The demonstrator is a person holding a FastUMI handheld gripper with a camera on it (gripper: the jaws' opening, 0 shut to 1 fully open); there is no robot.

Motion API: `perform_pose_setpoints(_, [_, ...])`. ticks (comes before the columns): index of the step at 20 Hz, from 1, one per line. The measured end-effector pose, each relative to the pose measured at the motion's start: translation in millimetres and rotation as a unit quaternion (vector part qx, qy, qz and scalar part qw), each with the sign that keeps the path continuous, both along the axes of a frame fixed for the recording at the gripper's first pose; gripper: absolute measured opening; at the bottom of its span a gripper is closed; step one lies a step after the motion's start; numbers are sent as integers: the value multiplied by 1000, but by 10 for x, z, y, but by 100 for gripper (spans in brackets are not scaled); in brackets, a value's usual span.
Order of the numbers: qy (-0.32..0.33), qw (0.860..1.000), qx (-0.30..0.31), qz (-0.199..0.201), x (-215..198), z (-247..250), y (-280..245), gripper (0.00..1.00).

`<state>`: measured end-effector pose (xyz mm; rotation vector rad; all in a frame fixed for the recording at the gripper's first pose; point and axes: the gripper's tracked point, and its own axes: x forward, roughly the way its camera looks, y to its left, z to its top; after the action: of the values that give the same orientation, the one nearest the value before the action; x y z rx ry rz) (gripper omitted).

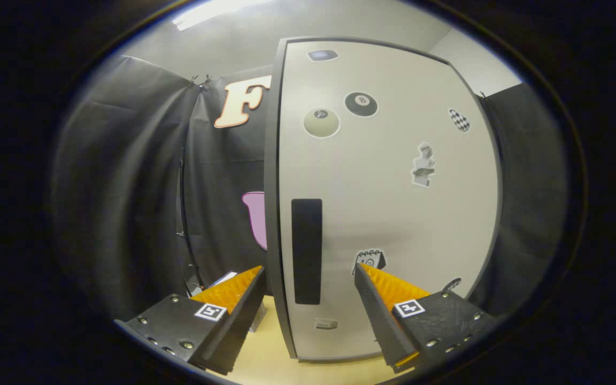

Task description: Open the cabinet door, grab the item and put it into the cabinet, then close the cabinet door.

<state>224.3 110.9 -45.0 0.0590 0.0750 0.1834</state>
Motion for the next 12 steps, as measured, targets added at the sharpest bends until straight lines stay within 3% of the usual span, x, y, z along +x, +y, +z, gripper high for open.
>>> perform_pose_setpoints(4, [4, 1000, 7, -2, 161, -19, 68, 97])
perform_pose_setpoints(12, [6, 1000, 16, -7, 293, -15, 81, 60])
